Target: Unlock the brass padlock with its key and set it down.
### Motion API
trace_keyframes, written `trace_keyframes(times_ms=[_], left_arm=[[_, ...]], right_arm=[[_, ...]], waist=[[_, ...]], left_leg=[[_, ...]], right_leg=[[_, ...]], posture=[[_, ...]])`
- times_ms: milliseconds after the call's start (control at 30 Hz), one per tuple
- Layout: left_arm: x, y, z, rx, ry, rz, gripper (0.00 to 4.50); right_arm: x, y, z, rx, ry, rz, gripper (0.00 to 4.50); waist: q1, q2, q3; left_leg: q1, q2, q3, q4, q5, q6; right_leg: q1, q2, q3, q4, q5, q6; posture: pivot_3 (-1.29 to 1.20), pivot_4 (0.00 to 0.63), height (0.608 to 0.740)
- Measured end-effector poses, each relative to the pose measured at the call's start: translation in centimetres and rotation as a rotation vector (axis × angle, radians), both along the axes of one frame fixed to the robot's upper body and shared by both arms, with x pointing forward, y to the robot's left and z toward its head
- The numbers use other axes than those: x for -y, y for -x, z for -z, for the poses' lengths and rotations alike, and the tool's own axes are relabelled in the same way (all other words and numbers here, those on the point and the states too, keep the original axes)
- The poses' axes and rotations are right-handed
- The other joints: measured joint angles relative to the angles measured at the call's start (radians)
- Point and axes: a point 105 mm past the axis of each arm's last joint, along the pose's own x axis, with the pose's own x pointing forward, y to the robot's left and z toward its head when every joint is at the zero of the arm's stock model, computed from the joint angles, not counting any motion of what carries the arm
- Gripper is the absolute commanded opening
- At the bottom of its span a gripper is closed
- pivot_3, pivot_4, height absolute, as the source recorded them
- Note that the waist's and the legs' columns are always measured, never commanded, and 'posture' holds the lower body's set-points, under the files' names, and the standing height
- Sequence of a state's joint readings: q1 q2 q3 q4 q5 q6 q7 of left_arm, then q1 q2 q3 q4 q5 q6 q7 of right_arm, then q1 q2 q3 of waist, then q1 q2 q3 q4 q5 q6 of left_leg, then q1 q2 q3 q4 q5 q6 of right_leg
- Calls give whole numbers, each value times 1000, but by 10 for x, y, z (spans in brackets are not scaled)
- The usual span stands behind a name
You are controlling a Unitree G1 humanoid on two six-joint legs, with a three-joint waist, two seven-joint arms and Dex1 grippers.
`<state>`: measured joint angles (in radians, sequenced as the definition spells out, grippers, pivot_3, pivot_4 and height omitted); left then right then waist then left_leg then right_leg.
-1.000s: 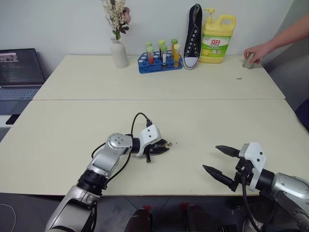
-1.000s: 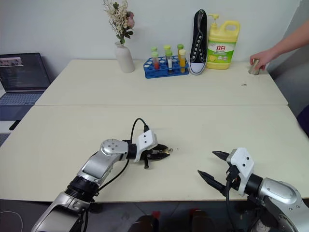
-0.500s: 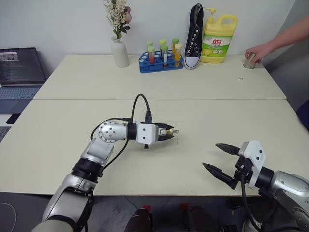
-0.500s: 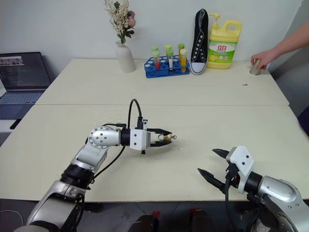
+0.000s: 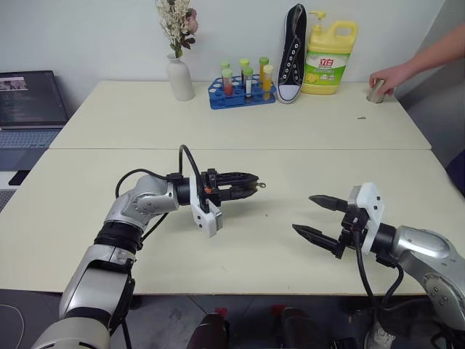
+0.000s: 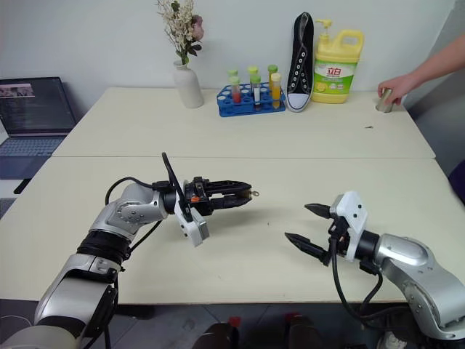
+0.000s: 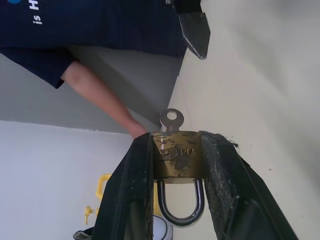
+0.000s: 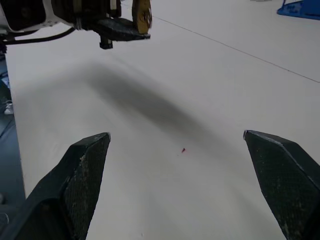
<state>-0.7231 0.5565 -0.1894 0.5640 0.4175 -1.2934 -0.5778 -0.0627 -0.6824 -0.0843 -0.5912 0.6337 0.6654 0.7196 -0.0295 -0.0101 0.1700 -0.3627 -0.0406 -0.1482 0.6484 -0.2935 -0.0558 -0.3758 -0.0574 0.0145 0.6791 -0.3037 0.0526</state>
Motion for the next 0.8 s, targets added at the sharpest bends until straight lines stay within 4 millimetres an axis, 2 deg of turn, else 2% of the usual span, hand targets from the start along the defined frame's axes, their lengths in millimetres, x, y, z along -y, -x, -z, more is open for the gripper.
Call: trace_keyframes(times_ms=[100,267,433,800], left_arm=[[-3,0,1,8,-8,-11,983],[-5,3,6,6,-17,-8,983],[-6,7,10,0,-30,-3,983],[-8,8,5,18,-13,-15,983]], right_arm=[[-8,-6,-6,-11,-28,-36,4500],[-36,-21,-29,9,-70,-162,4500],[-55,-26,-31,-25,-114,-205,4500],[-62,-32,-30,-80,-140,-214,4500]], waist=[[-1,0,0],[-6,0,0],[-3,0,0],[-3,0,0]], left_leg=[[0,0,1,0,0,0],[0,1,0,-1,0,0],[-2,-1,-1,-1,2,-4],[-2,-2,-3,-1,2,-3]], right_leg=[[-1,0,1,0,0,0],[-3,0,0,1,0,0],[-4,-1,1,1,0,0],[-5,-2,1,1,0,0]], posture=[[0,150,740],[0,150,740],[0,150,740],[0,150,740]])
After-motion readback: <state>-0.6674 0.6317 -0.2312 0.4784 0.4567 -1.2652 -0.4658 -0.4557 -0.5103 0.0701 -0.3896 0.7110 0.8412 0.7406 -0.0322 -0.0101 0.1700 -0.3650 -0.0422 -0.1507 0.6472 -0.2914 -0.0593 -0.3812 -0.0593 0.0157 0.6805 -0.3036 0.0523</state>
